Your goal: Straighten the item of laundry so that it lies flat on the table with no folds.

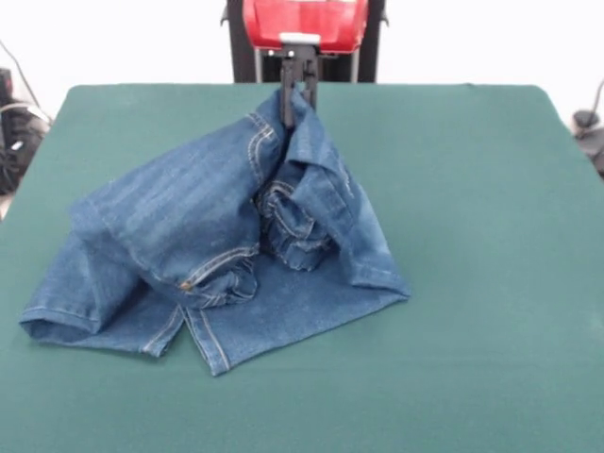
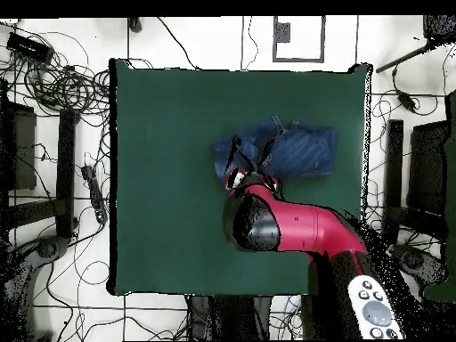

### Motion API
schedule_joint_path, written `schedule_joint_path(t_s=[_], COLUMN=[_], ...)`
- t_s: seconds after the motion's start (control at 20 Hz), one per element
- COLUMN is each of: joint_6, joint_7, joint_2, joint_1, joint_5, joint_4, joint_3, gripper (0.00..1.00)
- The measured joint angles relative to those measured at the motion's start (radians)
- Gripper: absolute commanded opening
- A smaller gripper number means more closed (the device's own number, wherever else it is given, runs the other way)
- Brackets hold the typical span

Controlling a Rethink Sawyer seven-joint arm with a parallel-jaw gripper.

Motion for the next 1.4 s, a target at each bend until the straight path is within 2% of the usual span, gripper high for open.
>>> schedule_joint_path(t_s=[0.4,0.85,1.05,1.4], joint_6=[-0.126,-0.176,-0.182,-0.185], joint_7=[0.004,0.004,0.004,0.005], joint_2=[-0.003,-0.01,-0.025,-0.093], joint_1=[-0.006,0.008,0.044,0.155], joint_5=[0.005,0.048,0.086,0.177], joint_4=[0.132,0.251,0.299,0.393], joint_3=[-0.05,-0.085,-0.111,-0.152], gripper=[0.0,0.0,0.0,0.0])
